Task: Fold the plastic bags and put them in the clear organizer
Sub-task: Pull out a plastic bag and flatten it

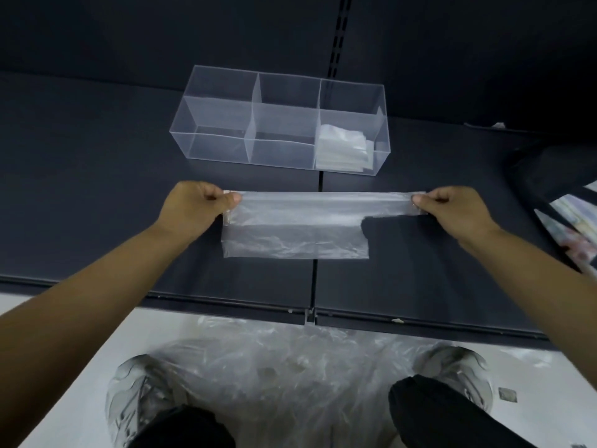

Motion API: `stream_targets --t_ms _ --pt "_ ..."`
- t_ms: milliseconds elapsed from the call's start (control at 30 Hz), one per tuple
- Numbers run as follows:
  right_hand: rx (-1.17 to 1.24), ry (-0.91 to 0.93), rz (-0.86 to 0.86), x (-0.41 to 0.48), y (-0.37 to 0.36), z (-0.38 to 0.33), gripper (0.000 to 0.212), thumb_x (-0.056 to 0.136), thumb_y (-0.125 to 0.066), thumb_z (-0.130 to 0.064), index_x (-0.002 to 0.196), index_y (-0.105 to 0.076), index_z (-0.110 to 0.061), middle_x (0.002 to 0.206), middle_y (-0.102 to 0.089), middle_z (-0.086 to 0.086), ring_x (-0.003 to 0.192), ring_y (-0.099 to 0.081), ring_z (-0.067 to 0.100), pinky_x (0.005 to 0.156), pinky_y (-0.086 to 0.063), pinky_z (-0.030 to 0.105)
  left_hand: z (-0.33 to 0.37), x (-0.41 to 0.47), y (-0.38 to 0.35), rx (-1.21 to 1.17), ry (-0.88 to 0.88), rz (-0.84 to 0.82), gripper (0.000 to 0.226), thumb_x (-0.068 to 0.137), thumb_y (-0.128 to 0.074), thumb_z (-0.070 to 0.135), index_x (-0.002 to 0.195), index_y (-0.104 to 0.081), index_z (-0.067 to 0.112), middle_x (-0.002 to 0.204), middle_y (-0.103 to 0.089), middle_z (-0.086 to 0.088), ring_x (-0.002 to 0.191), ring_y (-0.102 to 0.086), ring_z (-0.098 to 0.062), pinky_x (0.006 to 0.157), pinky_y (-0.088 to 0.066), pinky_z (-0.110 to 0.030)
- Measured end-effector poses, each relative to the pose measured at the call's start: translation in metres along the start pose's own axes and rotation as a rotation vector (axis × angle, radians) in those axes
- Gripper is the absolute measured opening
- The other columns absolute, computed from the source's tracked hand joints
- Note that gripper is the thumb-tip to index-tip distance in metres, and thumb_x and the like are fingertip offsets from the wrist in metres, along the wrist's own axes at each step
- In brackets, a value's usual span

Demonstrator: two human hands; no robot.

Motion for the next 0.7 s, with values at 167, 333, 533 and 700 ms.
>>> stream_targets --t_ms 167,333,533,700 --pt "-0.110 -0.031 0.035 0.001 -0.001 -0.003 0.023 0.088 -0.066 -0.034 0.077 -0.069 -0.014 0.081 -0.067 0.002 0.083 -0.061 0.019 0.073 -0.043 0.026 0.051 -0.034 0.007 0.307 -0.385 0.282 0.013 0.088 -0.066 0.017 0.098 -0.066 0.008 0.097 -0.059 -0.007 0.089 -0.057 -0.024 0.083 -0.045 -0.029" --pt "-0.394 0.261 0.351 -0.037 0.004 -0.081 0.015 0.083 -0.062 -0.014 0.097 -0.064 -0.013 0.104 -0.060 0.013 0.101 -0.056 0.033 0.091 -0.042 0.043 0.067 -0.076 -0.064 0.488 -0.647 0.026 0.033 0.090 -0.055 -0.007 0.122 -0.061 -0.003 0.125 -0.060 -0.020 0.114 -0.058 -0.035 0.105 -0.039 -0.034" --pt "-0.307 0.722 -0.269 -0.109 -0.149 -0.158 0.045 0.097 -0.049 -0.015 0.140 -0.042 -0.004 0.149 -0.035 0.014 0.138 -0.030 0.025 0.115 -0.014 0.024 0.046 -0.078 -0.089 0.625 -0.656 -0.102 0.048 0.100 -0.046 0.022 0.144 -0.036 0.003 0.152 -0.033 -0.013 0.143 -0.028 -0.028 0.118 -0.013 -0.039" --pt "-0.689 0.697 -0.230 -0.097 -0.171 -0.109 0.071 0.099 -0.026 -0.054 0.153 -0.004 -0.015 0.162 0.003 0.001 0.148 0.007 0.014 0.119 0.010 0.036 0.023 -0.072 -0.083 0.811 -0.576 -0.115 0.079 0.090 -0.005 0.062 0.152 -0.009 0.015 0.159 -0.003 -0.001 0.147 0.003 -0.015 0.120 0.002 -0.038"
Point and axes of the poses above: each hand's wrist, its own x-axis towards the middle knuckle, its own y-axis out of the back of the hand, z = x × y, the point moved 10 cm from there along x, towards the middle knuckle
